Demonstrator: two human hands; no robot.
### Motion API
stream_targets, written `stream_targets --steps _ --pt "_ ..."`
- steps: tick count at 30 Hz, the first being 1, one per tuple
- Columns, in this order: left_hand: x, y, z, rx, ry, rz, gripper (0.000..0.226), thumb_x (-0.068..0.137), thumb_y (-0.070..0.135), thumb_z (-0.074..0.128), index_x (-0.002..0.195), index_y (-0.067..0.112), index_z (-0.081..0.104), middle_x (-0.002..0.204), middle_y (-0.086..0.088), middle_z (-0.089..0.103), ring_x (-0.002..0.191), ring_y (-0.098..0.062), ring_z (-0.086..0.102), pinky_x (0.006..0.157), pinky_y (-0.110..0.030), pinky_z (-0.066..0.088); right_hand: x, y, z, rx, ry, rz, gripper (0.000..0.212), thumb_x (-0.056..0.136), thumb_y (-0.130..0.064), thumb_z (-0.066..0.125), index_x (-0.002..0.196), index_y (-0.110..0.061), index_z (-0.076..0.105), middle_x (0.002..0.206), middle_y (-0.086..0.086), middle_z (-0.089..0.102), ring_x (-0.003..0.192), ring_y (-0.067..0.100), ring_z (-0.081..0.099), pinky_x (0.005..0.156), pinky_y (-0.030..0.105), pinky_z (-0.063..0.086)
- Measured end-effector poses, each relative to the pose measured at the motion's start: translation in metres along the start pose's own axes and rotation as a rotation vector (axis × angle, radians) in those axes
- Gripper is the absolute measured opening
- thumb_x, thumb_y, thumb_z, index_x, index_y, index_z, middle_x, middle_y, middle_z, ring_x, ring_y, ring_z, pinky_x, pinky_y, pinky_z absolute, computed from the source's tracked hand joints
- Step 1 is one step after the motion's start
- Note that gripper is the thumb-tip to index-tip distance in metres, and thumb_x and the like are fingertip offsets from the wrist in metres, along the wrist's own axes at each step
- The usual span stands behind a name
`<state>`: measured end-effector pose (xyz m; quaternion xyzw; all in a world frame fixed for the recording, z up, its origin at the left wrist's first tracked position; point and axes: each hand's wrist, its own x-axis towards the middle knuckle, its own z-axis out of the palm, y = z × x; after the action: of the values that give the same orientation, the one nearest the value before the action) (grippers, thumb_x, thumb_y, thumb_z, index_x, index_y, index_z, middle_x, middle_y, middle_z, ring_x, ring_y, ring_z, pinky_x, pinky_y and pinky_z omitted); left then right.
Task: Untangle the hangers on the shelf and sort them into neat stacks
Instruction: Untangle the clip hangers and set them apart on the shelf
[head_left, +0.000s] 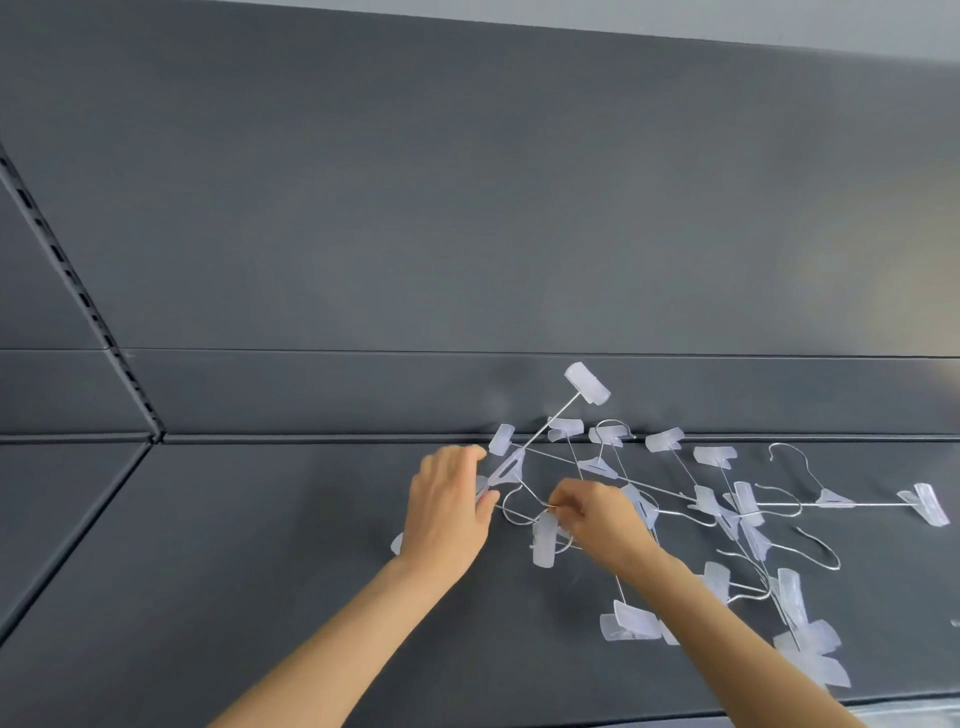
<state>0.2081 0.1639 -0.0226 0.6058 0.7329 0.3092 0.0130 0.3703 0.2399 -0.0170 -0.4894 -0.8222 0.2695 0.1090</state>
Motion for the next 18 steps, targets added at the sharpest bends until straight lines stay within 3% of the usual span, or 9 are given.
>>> stream_targets --steps 2,4,6,8,10,14,18 --pt "-0.004 0.003 0.006 0.138 0.166 0.275 0.023 0.070 0.023 0.071 0.084 0.018 0.053 0.078 0.002 0.059 0.071 -0.019 0.052 0.057 -0.027 0.048 0.000 0.001 -0.001 0.094 0.007 0.035 0.020 0.084 -0.002 0.044 0.083 -0.014 0.061 0.060 -0.009 0.051 0.054 0.006 0.044 0.051 0.016 0.036" --pt "-0.014 0.015 0.012 0.122 0.054 0.394 0.012 0.075 0.028 0.058 0.073 0.017 0.055 0.070 0.003 0.057 0.067 -0.016 0.050 0.053 -0.025 0.047 0.001 0.001 -0.001 0.169 0.016 0.069 0.020 0.083 -0.001 0.046 0.079 -0.015 0.060 0.059 -0.007 0.053 0.053 0.009 0.047 0.051 0.019 0.041" --pt "-0.021 0.031 0.018 0.020 -0.191 0.214 0.023 0.083 0.034 0.056 0.089 0.011 0.058 0.089 -0.002 0.061 0.085 -0.021 0.057 0.066 -0.028 0.047 0.001 -0.001 -0.002 0.210 0.024 0.090 0.019 0.084 -0.002 0.048 0.080 -0.013 0.063 0.059 -0.004 0.055 0.052 0.011 0.048 0.051 0.021 0.044" --pt "-0.021 0.038 0.025 -0.035 -0.369 -0.033 0.036 0.082 0.038 0.062 0.101 0.010 0.048 0.107 -0.003 0.058 0.100 -0.023 0.055 0.072 -0.030 0.041 0.000 -0.003 -0.002 0.241 0.035 0.097 0.018 0.085 -0.002 0.049 0.082 -0.010 0.065 0.060 -0.001 0.055 0.051 0.013 0.049 0.052 0.022 0.048" --pt "-0.017 0.041 0.029 -0.099 -0.382 -0.125 0.030 0.082 0.031 0.063 0.093 0.013 0.041 0.108 -0.006 0.060 0.098 -0.026 0.057 0.073 -0.033 0.044 -0.002 -0.002 -0.002 0.227 0.048 0.079 0.017 0.086 -0.002 0.050 0.081 -0.010 0.065 0.063 0.000 0.056 0.054 0.013 0.050 0.057 0.023 0.048" --pt "-0.012 0.040 0.033 -0.164 -0.440 -0.223 0.026 0.077 0.022 0.062 0.092 0.014 0.042 0.098 -0.005 0.062 0.091 -0.026 0.061 0.074 -0.036 0.050 -0.006 0.004 0.002 0.079 0.081 -0.013 0.016 0.086 -0.004 0.051 0.089 -0.006 0.067 0.074 0.001 0.057 0.061 0.011 0.048 0.055 0.009 0.035" --pt "-0.017 0.045 0.034 -0.168 -0.444 -0.287 0.031 0.071 0.023 0.062 0.098 0.012 0.049 0.100 -0.005 0.062 0.091 -0.027 0.060 0.071 -0.036 0.050 -0.011 0.010 0.006 -0.041 0.098 -0.107 0.018 0.089 -0.005 0.046 0.089 -0.003 0.063 0.077 0.006 0.059 0.069 0.021 0.050 0.065 0.029 0.043"
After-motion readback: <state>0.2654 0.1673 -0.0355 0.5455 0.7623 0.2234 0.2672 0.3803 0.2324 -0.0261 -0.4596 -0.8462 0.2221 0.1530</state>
